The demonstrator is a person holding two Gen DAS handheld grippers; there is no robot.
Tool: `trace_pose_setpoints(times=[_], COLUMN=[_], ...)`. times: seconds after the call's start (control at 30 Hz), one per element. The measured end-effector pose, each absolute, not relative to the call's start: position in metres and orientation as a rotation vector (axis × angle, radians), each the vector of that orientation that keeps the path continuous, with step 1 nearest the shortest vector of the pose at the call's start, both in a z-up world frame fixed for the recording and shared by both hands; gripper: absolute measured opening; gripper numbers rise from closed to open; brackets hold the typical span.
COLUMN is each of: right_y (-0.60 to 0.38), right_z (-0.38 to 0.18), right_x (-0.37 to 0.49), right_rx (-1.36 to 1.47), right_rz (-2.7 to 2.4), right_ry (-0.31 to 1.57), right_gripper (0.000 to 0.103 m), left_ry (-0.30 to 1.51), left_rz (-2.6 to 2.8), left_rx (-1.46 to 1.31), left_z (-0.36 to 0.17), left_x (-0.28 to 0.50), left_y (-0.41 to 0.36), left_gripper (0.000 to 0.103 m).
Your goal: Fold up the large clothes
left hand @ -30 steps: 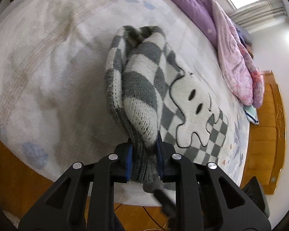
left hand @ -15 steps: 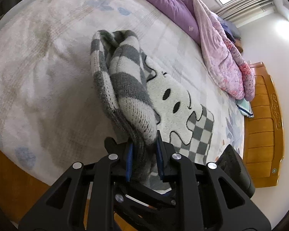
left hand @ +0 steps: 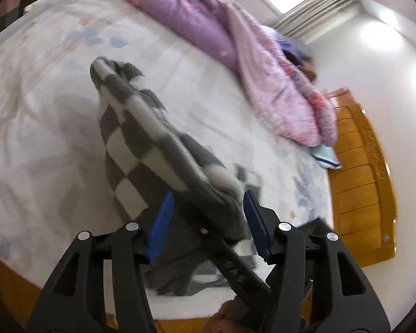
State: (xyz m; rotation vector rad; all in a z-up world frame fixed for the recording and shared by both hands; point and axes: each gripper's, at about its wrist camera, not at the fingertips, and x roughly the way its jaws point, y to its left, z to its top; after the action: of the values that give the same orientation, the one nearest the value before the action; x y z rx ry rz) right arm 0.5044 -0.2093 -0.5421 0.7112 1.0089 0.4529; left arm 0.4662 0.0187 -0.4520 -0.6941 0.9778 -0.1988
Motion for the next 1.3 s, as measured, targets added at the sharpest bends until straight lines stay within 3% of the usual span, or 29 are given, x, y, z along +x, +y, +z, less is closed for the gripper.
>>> trace_pose_setpoints(times=[0.3,0.5,0.67,0.83,1.03,1.17,1.3], right_y=[-0.37,-0.425,-0.446,-0.458,-0.456,-0.428,-0.391], right_z=[-0.542,-0.61,-0.657,-0.63,-0.547,-0.484,-0.484], right_x=[0.437,0.403,0.395,0.399,0.419,0.468,0.538], right_rx=[1.046,1.226,1.369,1.277,0.821,0.558,0.477], right_rz=[0.191,-0.07,-0.149,-0.147,-0.179,-0.044,0.124], right_ry=[0.859,0.921,0.997,1.106,1.114,0.966,0.964], right_gripper=[0.015,0.015,0.018,0.026,0.026,0.023,0.015], left_ry=[1.136,1.318,1.341,1.279,1.233,1.226,1.326], left_rz=[-0.246,-0.216,-0.199,-0.2,-0.183,-0.147,-0.146], left_rx=[-0.638,-0.532,-0.482,-0.418,-0.333,-0.231,-0.217], left_z=[-0.487,-0.545,-0.558,-0.538,-0.513,-0.508,-0.537], left_x=[0.49,0.501,0.513,0.536,0.564,0.576,0.592], left_y=[-0.053,-0.091,-0.101,-0.109,-0.12,-0.134,-0.143], left_gripper=[0.073,0.076,0.076,0.076,0.076,0.076,0.065])
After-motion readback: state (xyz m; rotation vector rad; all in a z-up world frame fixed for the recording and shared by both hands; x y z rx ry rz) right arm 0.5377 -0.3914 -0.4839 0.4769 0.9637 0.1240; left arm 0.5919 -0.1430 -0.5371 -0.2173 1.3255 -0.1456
